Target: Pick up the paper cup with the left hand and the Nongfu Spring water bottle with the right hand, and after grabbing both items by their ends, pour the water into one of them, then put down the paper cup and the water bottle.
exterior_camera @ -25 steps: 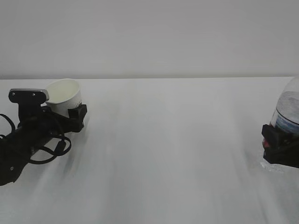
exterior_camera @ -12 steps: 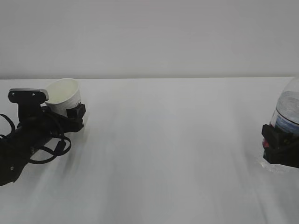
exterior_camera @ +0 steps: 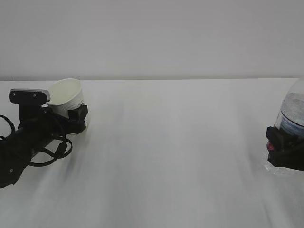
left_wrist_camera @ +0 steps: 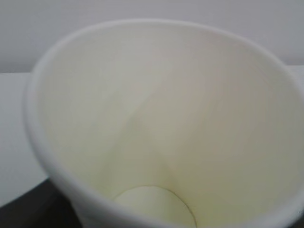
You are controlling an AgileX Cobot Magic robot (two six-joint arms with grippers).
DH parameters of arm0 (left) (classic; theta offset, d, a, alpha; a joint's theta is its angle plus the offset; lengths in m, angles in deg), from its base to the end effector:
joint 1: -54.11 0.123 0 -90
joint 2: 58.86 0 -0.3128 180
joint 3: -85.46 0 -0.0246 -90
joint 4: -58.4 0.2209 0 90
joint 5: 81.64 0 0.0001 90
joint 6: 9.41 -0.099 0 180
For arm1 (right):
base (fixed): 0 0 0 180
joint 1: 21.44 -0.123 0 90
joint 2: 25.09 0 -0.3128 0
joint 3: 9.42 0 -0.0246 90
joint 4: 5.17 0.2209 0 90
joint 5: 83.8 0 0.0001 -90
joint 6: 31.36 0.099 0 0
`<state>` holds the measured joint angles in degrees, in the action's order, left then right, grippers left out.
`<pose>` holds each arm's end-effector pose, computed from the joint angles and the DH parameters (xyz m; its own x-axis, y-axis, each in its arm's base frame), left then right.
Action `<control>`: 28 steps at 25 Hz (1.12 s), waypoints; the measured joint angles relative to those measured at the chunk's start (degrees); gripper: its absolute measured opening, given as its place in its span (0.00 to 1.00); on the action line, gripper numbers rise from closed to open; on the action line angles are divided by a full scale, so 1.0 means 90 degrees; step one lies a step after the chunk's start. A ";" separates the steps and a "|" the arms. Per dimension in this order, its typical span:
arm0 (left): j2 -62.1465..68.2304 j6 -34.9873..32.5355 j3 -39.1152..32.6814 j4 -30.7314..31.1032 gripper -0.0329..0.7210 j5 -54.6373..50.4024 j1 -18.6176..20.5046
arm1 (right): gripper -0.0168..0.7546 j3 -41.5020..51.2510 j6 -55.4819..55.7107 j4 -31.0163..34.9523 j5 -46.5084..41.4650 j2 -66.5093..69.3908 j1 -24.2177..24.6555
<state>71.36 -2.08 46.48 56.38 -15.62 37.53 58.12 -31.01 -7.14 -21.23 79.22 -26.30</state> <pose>0.3496 -0.1008 0.1268 -0.2527 -0.0726 -0.9648 0.2216 0.9663 -0.1308 0.2253 0.0222 0.1781 -0.3281 -0.0377 -0.9439 -0.1166 0.9932 0.0009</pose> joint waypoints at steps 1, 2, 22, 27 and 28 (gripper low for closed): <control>-0.0054 0.0000 0.0000 0.0027 0.81 0.0000 0.0000 | 0.55 0.0000 0.0000 0.0000 0.0000 0.0000 0.0000; -0.0100 0.0000 0.0000 0.0056 0.80 0.0000 0.0000 | 0.55 0.0000 0.0000 0.0000 0.0000 0.0000 0.0000; -0.0550 0.0774 0.0000 0.3073 0.75 0.0000 0.0000 | 0.55 0.0000 0.0000 0.0000 0.0000 0.0000 0.0000; -0.0550 0.1127 0.0000 0.3651 0.75 0.0000 0.0000 | 0.55 0.0000 0.0000 0.0000 0.0000 0.0000 0.0000; -0.0550 0.1198 0.0000 0.3751 0.75 0.0000 0.0000 | 0.55 0.0000 0.0000 0.0000 0.0000 0.0000 0.0000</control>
<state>66.41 8.70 46.48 90.14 -15.62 37.53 58.12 -31.01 -7.14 -21.23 79.22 -26.30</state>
